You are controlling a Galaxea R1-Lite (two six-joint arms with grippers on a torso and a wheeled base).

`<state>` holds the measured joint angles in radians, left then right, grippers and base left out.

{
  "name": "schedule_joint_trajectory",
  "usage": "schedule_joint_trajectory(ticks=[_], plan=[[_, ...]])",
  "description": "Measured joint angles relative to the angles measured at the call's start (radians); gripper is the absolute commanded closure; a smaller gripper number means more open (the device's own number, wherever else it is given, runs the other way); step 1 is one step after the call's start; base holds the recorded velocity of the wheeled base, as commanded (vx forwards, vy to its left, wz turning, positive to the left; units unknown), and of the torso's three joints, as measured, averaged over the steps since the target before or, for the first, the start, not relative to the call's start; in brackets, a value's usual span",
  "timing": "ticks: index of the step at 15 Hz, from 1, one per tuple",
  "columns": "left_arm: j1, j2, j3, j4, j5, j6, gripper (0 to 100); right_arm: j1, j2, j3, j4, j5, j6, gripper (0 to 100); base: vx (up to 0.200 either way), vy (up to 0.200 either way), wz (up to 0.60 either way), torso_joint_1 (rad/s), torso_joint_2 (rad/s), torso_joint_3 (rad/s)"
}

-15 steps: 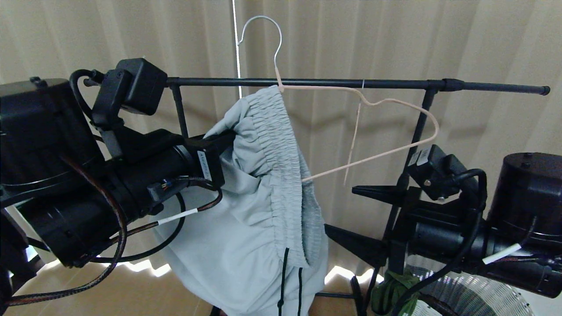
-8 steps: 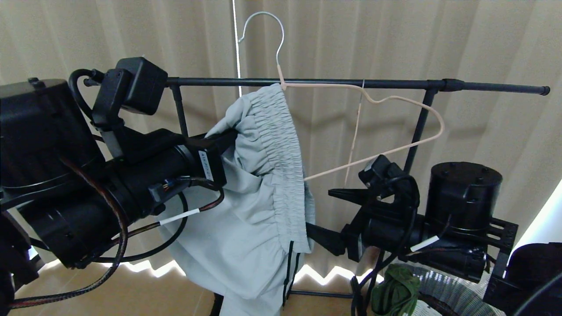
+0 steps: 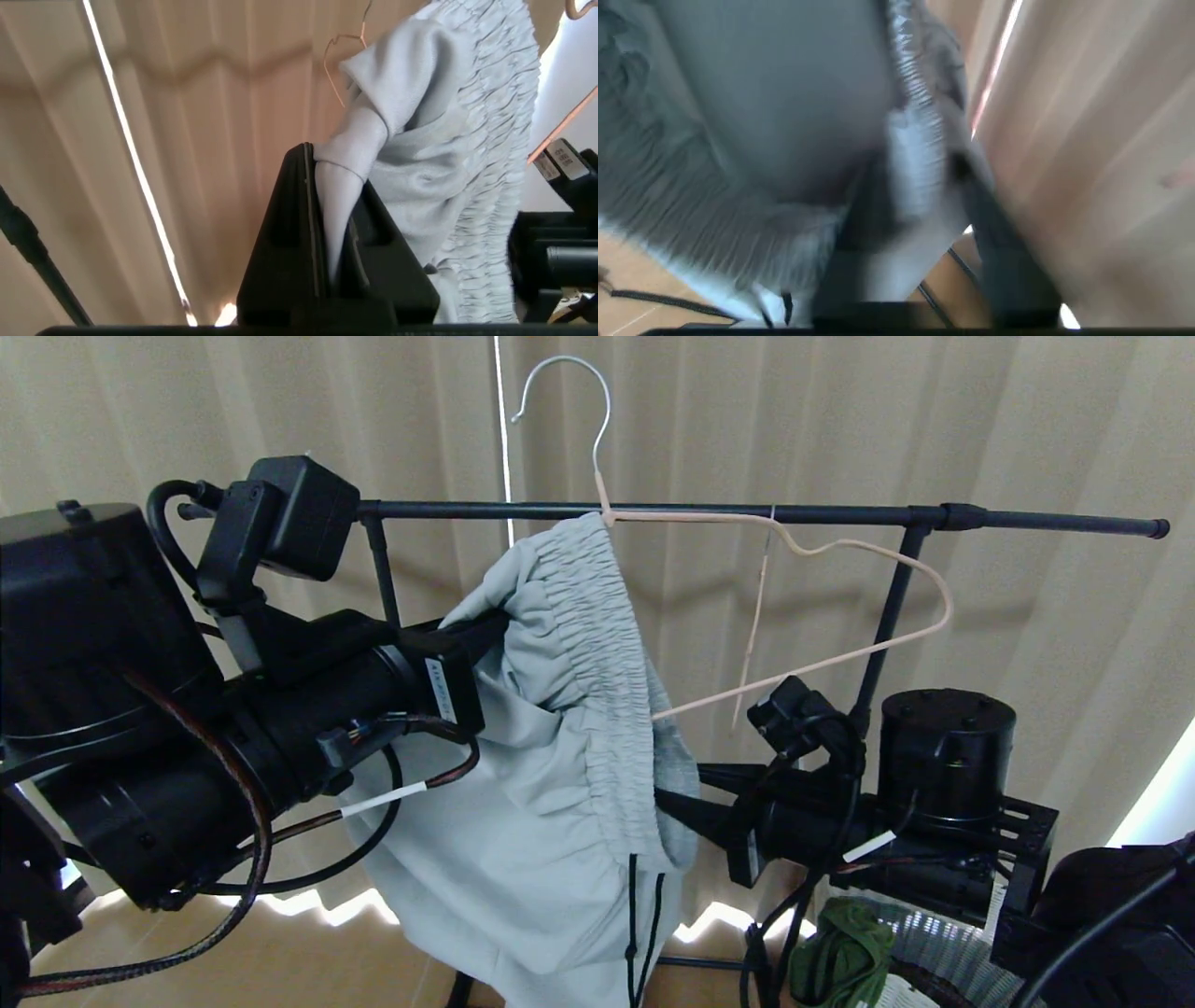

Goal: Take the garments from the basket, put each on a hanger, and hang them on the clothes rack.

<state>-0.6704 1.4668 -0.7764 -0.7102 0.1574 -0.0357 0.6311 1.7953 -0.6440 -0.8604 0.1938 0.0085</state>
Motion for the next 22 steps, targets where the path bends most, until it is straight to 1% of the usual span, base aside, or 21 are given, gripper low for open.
schedule_joint_trajectory(ticks=[2,3,5,7,8,11,13,14,17,20,21,22], plan=[[0.020,0.002,0.007,0.000,0.000,0.042,100,-0.034,-0.017,0.010,0.001,-0.020,0.000,100,0.000,0.000,0.00,0.000,0.00,0.000],[0.034,0.003,0.014,-0.001,0.000,0.082,100,-0.054,-0.027,0.013,0.001,-0.029,-0.001,100,0.000,0.000,0.00,0.000,0.00,0.000],[0.066,0.004,0.034,0.000,0.001,0.153,100,-0.121,-0.047,0.016,0.001,-0.036,-0.003,100,0.000,0.000,0.00,0.000,0.00,0.000],[0.077,0.004,0.047,0.000,0.001,0.182,100,-0.193,-0.057,0.010,0.001,-0.036,-0.004,100,0.000,0.000,0.00,0.000,0.00,0.000],[0.079,0.005,0.049,0.001,0.001,0.192,100,-0.216,-0.059,0.006,0.001,-0.037,-0.004,100,0.000,0.000,0.00,0.000,0.00,0.000],[0.114,0.005,0.072,-0.001,0.002,0.278,100,-0.259,-0.054,-0.015,0.002,-0.035,-0.004,100,0.000,0.000,0.00,0.000,0.00,0.000],[0.146,0.007,0.095,-0.048,0.002,0.331,100,-0.277,-0.044,-0.033,0.002,-0.035,-0.004,100,0.000,0.000,0.00,0.000,0.00,0.000],[0.161,0.012,0.113,-0.094,0.000,0.367,100,-0.281,-0.037,-0.041,0.003,-0.035,-0.004,100,0.000,0.000,0.00,0.000,0.00,0.000],[0.230,0.031,0.176,-0.217,-0.009,0.501,100,-0.285,-0.023,-0.051,0.003,-0.034,-0.004,100,0.000,0.000,0.00,0.000,0.00,0.000],[0.259,0.058,0.228,-0.306,-0.041,0.555,100,-0.287,-0.018,-0.053,0.016,-0.034,-0.005,100,0.000,0.000,0.00,0.000,0.00,0.000],[0.263,0.064,0.242,-0.309,-0.052,0.567,100,-0.286,-0.017,-0.055,0.023,-0.034,-0.006,100,0.000,0.000,0.00,0.000,0.00,0.000],[0.266,0.068,0.259,-0.313,-0.096,0.602,100,-0.284,-0.017,-0.061,0.052,-0.034,-0.009,100,0.000,0.000,0.00,0.000,0.00,0.000]])
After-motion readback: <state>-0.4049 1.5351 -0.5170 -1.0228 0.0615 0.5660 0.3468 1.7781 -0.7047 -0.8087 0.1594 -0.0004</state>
